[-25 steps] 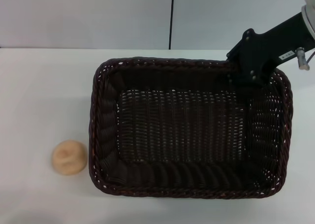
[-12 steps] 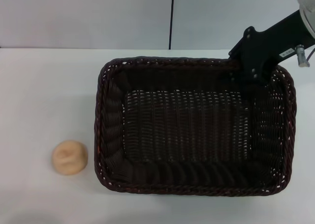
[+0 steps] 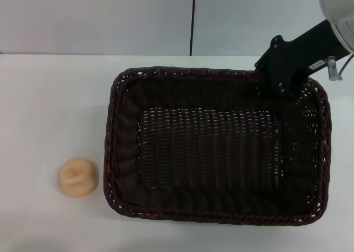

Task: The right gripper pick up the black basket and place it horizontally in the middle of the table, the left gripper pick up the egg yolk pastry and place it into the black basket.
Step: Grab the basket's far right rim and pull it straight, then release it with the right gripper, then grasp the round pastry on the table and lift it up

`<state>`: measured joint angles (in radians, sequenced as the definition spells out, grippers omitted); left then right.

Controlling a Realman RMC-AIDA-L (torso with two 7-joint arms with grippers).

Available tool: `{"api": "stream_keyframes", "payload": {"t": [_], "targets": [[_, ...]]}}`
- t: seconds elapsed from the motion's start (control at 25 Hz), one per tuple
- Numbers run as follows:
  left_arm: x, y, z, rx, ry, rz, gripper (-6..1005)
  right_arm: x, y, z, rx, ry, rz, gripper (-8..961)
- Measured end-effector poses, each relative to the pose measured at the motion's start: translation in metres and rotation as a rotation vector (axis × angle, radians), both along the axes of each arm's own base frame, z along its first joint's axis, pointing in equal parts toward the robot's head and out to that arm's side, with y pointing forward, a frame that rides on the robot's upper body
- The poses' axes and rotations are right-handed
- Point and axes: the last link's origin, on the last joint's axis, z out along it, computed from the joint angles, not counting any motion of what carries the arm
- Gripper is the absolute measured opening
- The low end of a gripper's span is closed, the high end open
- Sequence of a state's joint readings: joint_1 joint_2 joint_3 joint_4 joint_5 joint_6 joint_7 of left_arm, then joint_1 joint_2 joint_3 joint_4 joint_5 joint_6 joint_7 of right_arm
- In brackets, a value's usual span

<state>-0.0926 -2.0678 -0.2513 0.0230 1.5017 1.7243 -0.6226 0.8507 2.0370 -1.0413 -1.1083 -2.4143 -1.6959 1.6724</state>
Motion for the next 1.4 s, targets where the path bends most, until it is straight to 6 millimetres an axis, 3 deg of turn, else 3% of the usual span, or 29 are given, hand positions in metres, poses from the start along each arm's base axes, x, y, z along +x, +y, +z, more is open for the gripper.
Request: {"api": "stream_keyframes", "payload": {"t": [0.36,0.44,0.56,0.88,1.08,1.2,1.4], "targets": [[0.001,0.0,-0.001,-0.007,-0.005,-0.006,666,-0.001,0.006,0.001,0.044,0.011,0.001,144],[0.0,-0.001,-0.001,-0.007,-0.004,-0.003,666,-0.002,0.01,0.005,0.078,0.035,0.001,196],[0.0,-0.001,-0.001,-0.007,-0.004,-0.002,666,-0.005,0.016,0.011,0.133,0.091,0.009,274],[0.0,0.0,0.0,-0.01,-0.003,-0.004,667,-0.001,0.025,0.019,0.288,0.331,0.019,279],[0.001,0.001,-0.002,-0.058,0.02,-0.027,667,0.03,0.013,0.035,0.444,0.651,-0.059,283],[0.004,0.002,-0.002,-0.113,0.045,-0.066,667,0.061,-0.004,0.048,0.542,0.877,-0.134,285],[0.009,0.008,-0.002,-0.293,0.037,-0.171,667,0.118,-0.037,0.053,0.729,1.112,-0.236,288]]}}
